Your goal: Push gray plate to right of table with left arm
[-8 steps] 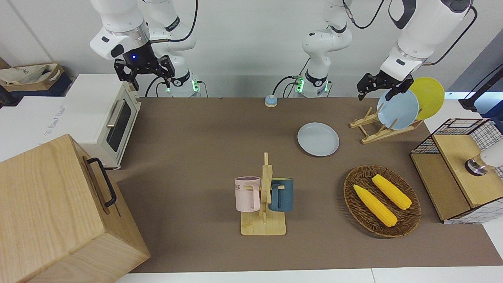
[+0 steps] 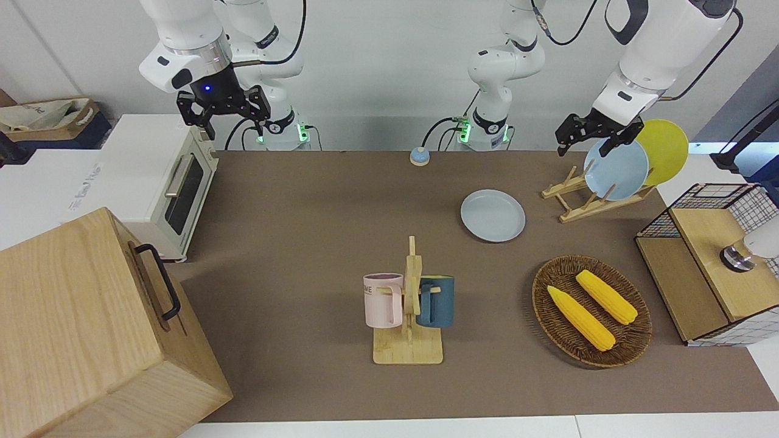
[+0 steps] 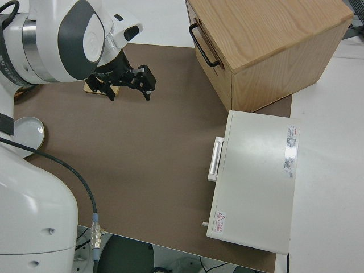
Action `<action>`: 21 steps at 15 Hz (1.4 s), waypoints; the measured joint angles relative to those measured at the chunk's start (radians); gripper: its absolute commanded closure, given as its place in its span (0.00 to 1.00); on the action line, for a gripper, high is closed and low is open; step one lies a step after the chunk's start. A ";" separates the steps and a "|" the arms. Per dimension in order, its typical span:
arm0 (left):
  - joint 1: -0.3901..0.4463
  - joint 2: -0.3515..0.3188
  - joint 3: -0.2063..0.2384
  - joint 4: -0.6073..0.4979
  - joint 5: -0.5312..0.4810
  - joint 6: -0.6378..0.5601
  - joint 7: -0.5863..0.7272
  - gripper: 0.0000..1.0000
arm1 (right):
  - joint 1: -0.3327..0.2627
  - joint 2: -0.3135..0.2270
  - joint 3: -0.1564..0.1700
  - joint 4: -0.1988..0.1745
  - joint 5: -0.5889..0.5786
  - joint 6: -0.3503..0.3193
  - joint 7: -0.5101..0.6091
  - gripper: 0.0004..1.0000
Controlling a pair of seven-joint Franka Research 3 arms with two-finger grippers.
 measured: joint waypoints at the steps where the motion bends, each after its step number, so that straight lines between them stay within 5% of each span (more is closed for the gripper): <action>1: 0.000 0.000 0.000 0.000 0.000 0.000 -0.002 0.00 | 0.000 0.000 0.000 0.000 0.000 0.000 0.000 0.02; 11: 0.000 -0.023 0.000 -0.072 0.000 0.011 -0.006 0.01 | 0.000 0.000 0.000 0.000 0.000 0.000 0.000 0.02; 21: 0.001 -0.206 0.019 -0.569 -0.026 0.390 0.016 0.01 | 0.000 0.000 0.000 0.000 0.000 0.000 0.000 0.02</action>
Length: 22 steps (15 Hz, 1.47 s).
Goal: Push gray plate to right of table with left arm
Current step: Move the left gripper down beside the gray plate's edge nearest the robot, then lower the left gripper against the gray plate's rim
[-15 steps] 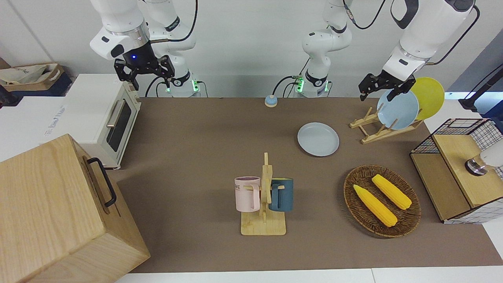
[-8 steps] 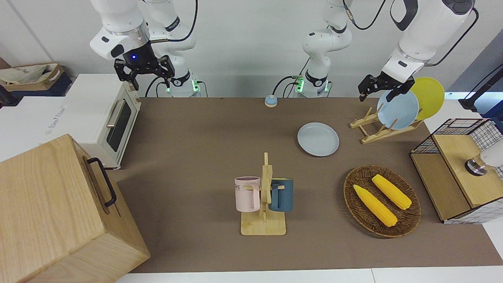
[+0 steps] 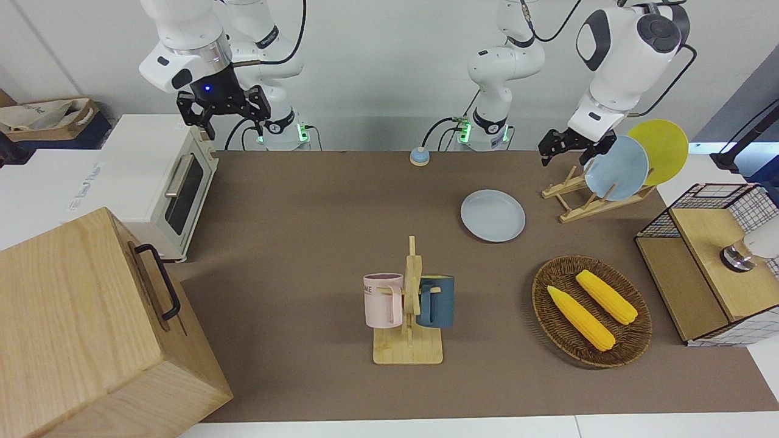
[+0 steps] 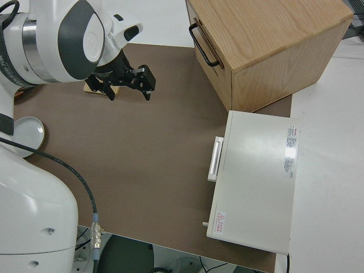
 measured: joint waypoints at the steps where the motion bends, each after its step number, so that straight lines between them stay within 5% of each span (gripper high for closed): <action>1: 0.000 -0.013 0.000 -0.073 -0.007 0.070 0.002 0.01 | 0.000 0.000 0.000 0.000 0.000 0.000 0.000 0.02; 8: -0.032 -0.028 -0.004 -0.443 -0.079 0.494 0.059 0.01 | 0.000 0.000 0.000 0.000 0.000 0.000 0.000 0.02; 15: -0.038 0.017 -0.004 -0.504 -0.106 0.623 0.106 0.05 | 0.000 0.000 0.000 0.000 0.000 0.000 0.000 0.02; 16: -0.038 0.030 -0.004 -0.504 -0.106 0.642 0.107 0.17 | 0.000 0.000 0.000 0.000 0.000 0.000 0.000 0.02; 19: -0.038 0.061 -0.004 -0.504 -0.106 0.671 0.107 0.79 | 0.000 0.000 0.000 0.000 0.000 0.000 0.000 0.02; 22: -0.038 0.065 -0.003 -0.502 -0.106 0.681 0.107 1.00 | 0.000 0.000 0.000 0.000 0.000 0.000 0.000 0.02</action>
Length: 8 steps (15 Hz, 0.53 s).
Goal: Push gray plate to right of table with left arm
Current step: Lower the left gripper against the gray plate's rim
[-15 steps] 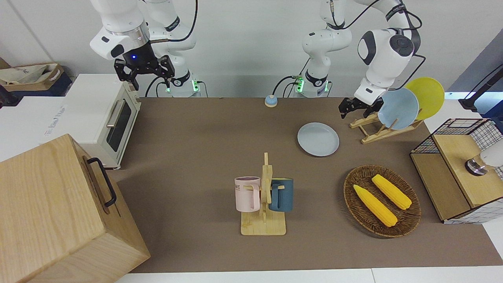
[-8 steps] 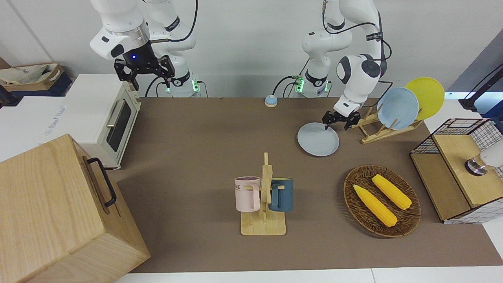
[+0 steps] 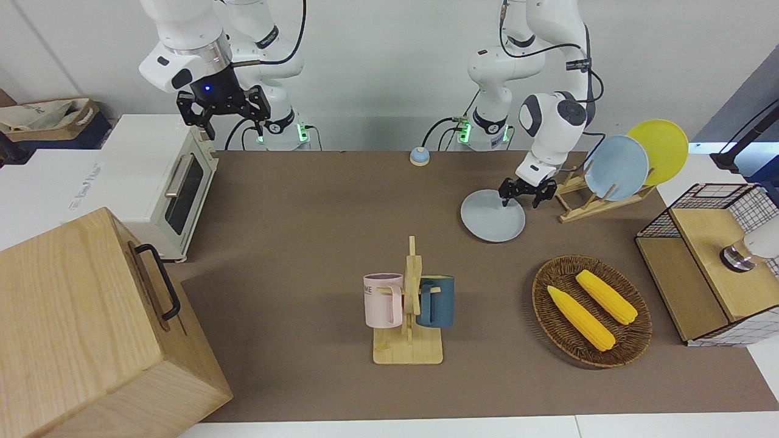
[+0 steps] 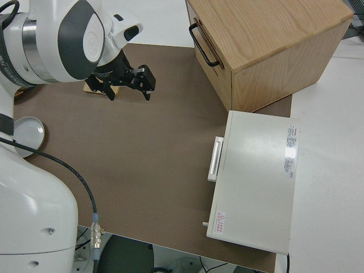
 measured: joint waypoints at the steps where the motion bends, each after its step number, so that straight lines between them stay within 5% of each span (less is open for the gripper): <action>1: 0.000 -0.003 0.001 0.001 0.000 0.000 0.000 1.00 | 0.000 0.000 0.000 0.000 0.000 0.000 0.000 0.02; 8: -0.001 -0.011 -0.001 0.005 -0.008 0.000 -0.002 1.00 | 0.000 0.000 0.000 0.000 0.000 0.000 0.000 0.02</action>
